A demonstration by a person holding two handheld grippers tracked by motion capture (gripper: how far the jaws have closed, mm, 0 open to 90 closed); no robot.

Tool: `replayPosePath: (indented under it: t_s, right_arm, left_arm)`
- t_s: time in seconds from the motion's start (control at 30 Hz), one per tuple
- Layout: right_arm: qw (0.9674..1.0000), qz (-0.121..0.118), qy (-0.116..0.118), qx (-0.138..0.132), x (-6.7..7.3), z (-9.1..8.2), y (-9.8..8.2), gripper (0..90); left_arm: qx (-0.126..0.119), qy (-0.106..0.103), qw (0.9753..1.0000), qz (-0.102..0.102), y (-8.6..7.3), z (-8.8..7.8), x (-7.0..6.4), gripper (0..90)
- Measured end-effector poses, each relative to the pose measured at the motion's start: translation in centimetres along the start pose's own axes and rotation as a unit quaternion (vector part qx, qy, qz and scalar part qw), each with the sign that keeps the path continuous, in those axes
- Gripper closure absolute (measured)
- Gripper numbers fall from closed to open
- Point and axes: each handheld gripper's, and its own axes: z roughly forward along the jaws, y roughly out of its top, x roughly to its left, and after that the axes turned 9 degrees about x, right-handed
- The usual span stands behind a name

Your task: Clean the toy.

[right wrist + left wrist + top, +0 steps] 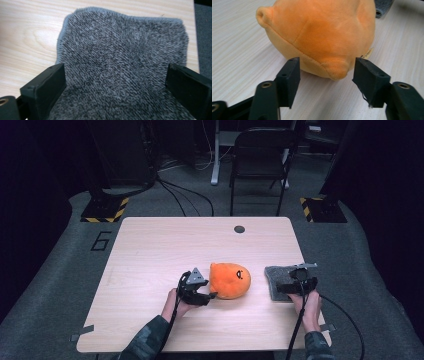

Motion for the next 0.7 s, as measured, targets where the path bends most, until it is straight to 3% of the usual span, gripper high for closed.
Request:
replayPosePath:
  t_s: [0.2,0.23,0.33,0.4,0.7]
  right_arm:
    - [0.9997,0.015,0.0,0.02,0.2,1.4,0.4,2.3]
    - [0.9996,0.01,0.006,0.025,0.0,2.1,0.5,5.3]
    - [0.9992,0.027,0.011,0.027,0.0,2.1,0.4,11.8]
    - [0.9993,0.026,0.013,0.025,0.0,2.0,0.4,15.4]
    - [0.9994,0.011,0.03,0.011,0.4,1.3,0.2,61.1]
  left_arm:
    - [-0.007,-0.008,0.9999,-0.009,-0.3,0.3,0.1,52.8]
    - [-0.009,-0.011,0.9999,-0.009,-0.4,0.3,0.0,58.1]
    - [-0.004,-0.014,0.9998,-0.011,-0.6,0.3,0.1,63.9]
    - [-0.004,-0.013,0.9999,-0.008,-0.6,0.3,0.1,66.8]
    - [-0.011,-0.017,0.9997,-0.015,-0.7,0.3,0.0,72.5]
